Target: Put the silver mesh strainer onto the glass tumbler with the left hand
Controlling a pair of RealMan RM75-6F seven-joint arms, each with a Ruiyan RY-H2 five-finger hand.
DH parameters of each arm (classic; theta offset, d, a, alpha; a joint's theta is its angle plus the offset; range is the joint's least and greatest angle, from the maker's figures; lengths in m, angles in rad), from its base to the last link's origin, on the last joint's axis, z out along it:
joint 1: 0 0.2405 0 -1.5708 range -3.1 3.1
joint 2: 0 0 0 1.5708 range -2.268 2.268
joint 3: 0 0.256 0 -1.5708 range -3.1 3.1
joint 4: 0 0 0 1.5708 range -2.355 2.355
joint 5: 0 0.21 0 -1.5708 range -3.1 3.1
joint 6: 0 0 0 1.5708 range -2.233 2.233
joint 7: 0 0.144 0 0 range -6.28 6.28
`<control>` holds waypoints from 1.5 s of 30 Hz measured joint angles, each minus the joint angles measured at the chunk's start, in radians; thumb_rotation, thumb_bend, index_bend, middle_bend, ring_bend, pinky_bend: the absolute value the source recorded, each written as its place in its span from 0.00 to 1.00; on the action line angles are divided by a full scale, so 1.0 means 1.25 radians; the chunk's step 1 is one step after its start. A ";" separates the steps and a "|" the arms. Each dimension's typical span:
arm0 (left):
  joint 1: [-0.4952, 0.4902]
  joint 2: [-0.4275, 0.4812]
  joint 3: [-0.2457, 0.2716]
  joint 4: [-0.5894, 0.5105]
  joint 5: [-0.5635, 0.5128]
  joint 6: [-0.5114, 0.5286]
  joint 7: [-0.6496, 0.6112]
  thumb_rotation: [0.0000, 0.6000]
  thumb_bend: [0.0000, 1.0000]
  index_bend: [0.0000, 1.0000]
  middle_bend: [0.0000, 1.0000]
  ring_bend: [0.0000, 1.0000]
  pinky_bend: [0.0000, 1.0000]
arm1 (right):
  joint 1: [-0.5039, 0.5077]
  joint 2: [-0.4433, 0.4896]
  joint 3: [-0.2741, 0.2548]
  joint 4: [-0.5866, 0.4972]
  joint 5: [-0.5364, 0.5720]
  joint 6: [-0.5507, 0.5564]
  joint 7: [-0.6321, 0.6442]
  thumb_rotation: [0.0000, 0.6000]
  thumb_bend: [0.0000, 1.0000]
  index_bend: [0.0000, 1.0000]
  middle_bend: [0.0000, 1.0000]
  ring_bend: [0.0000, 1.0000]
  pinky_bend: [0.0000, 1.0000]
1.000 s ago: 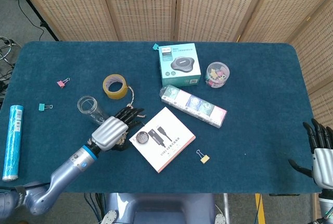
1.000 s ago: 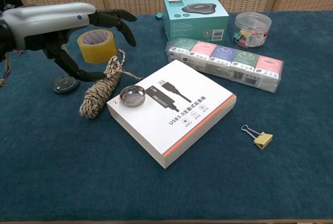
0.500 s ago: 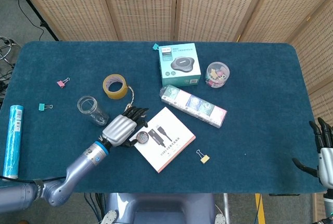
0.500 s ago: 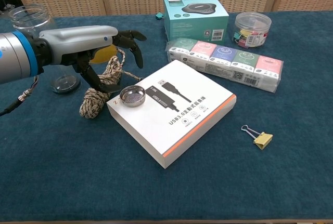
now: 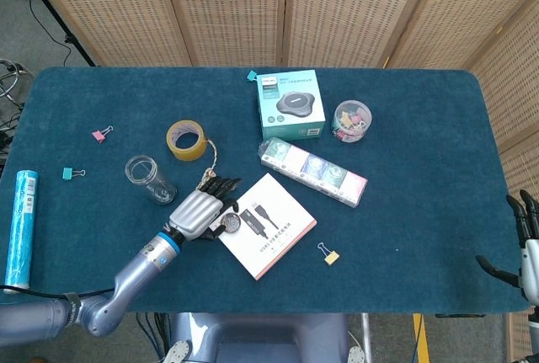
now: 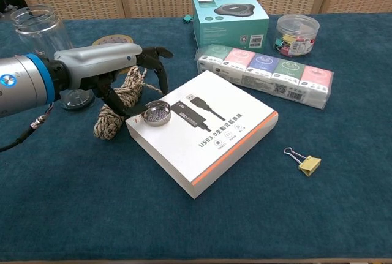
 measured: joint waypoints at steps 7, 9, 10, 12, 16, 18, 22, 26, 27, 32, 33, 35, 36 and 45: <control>-0.004 -0.005 0.008 0.004 -0.010 0.003 0.008 1.00 0.38 0.40 0.00 0.00 0.00 | -0.004 0.006 0.000 -0.003 -0.002 0.005 0.010 1.00 0.11 0.00 0.00 0.00 0.00; -0.005 -0.008 0.010 0.004 -0.017 0.003 0.013 1.00 0.41 0.42 0.00 0.00 0.00 | -0.004 0.007 0.001 -0.004 -0.002 0.006 0.012 1.00 0.11 0.00 0.00 0.00 0.00; -0.006 -0.009 0.011 0.004 -0.019 0.003 0.015 1.00 0.42 0.43 0.00 0.00 0.00 | -0.004 0.008 0.001 -0.004 -0.002 0.006 0.013 1.00 0.11 0.00 0.00 0.00 0.00; -0.007 -0.013 0.013 0.005 -0.020 0.006 0.018 1.00 0.43 0.44 0.00 0.00 0.00 | -0.004 0.008 0.001 -0.004 -0.003 0.006 0.017 1.00 0.11 0.00 0.00 0.00 0.00; -0.008 -0.018 0.015 0.008 -0.022 0.016 0.027 1.00 0.43 0.45 0.00 0.00 0.00 | -0.004 0.009 -0.002 -0.003 -0.011 0.006 0.022 1.00 0.11 0.00 0.00 0.00 0.00; -0.009 -0.019 0.015 0.009 -0.024 0.020 0.031 1.00 0.44 0.46 0.00 0.00 0.00 | -0.003 0.009 -0.002 -0.002 -0.011 0.006 0.022 1.00 0.11 0.00 0.00 0.00 0.00; -0.010 -0.020 0.016 0.009 -0.030 0.025 0.039 1.00 0.44 0.46 0.00 0.00 0.00 | -0.004 0.011 -0.001 -0.002 -0.008 0.004 0.026 1.00 0.11 0.00 0.00 0.00 0.00; -0.014 -0.023 0.019 0.011 -0.033 0.027 0.051 1.00 0.44 0.46 0.00 0.00 0.00 | -0.005 0.012 -0.001 -0.003 -0.009 0.007 0.028 1.00 0.11 0.00 0.00 0.00 0.00; -0.014 -0.025 0.020 0.011 -0.035 0.028 0.053 1.00 0.44 0.47 0.00 0.00 0.00 | -0.005 0.012 -0.001 -0.003 -0.009 0.007 0.028 1.00 0.11 0.00 0.00 0.00 0.00; -0.018 -0.030 0.022 0.008 -0.046 0.026 0.059 1.00 0.45 0.51 0.00 0.00 0.00 | -0.004 0.012 -0.001 -0.003 -0.010 0.006 0.031 1.00 0.11 0.00 0.00 0.00 0.00; -0.019 -0.030 0.022 0.008 -0.047 0.026 0.060 1.00 0.46 0.51 0.00 0.00 0.00 | -0.004 0.013 -0.001 -0.003 -0.010 0.006 0.032 1.00 0.11 0.00 0.00 0.00 0.00; -0.020 -0.033 0.023 0.008 -0.046 0.028 0.060 1.00 0.49 0.52 0.00 0.00 0.00 | -0.004 0.013 -0.001 -0.002 -0.010 0.006 0.036 1.00 0.11 0.00 0.00 0.00 0.00; -0.020 -0.033 0.023 0.009 -0.046 0.028 0.060 1.00 0.50 0.53 0.00 0.00 0.00 | -0.005 0.013 -0.001 -0.002 -0.010 0.006 0.038 1.00 0.11 0.00 0.00 0.00 0.00; -0.026 -0.045 0.024 0.019 -0.059 0.035 0.080 1.00 0.53 0.60 0.00 0.00 0.00 | -0.004 0.012 0.001 0.006 -0.011 0.008 0.047 1.00 0.11 0.00 0.00 0.00 0.00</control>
